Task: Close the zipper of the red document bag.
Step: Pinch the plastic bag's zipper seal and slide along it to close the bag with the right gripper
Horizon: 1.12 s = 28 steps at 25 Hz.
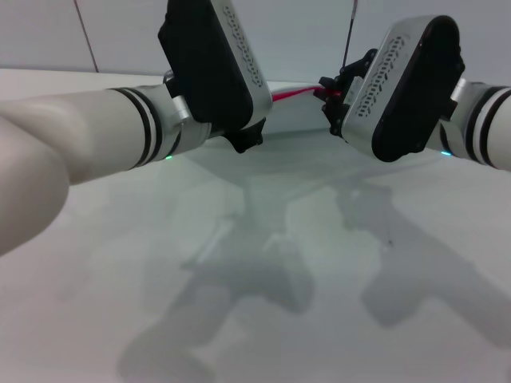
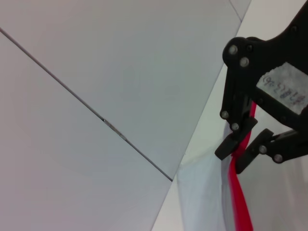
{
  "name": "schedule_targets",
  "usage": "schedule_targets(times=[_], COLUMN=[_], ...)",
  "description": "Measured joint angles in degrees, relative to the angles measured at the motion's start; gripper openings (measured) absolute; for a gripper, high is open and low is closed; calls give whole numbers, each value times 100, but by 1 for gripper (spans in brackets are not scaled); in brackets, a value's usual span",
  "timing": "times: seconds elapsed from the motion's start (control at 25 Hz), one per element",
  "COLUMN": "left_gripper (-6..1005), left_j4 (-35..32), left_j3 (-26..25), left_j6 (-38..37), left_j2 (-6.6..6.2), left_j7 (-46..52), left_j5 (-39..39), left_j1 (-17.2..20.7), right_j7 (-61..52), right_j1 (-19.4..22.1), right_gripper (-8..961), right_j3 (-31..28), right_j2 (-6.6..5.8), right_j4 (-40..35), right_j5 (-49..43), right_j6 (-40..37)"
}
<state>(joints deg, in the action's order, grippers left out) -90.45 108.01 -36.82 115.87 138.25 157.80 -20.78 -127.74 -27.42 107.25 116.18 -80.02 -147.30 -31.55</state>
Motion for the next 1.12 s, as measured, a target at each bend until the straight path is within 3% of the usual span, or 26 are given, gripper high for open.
schedule_targets(times=[0.56,0.92,1.12], left_gripper=[178,186,190], left_j4=[-646,-776,-782], left_j3=[-174,-401,-478], left_j6=[190,216,220], left_j2=[-25,-22,-20], left_j7=[-19,-24,-26], left_j5=[19,127,137], left_j1=[403,489,503], right_j7=[-1151,-1210,-1202], right_j1=[18,-47,-22], right_gripper=[76,73,72], right_j3=[-548,-1413,-1518], right_j2=[9,0,2], right_j4=[412,684,688], right_j5=[-1478,-1524,-1522], right_j6=[258,291,338])
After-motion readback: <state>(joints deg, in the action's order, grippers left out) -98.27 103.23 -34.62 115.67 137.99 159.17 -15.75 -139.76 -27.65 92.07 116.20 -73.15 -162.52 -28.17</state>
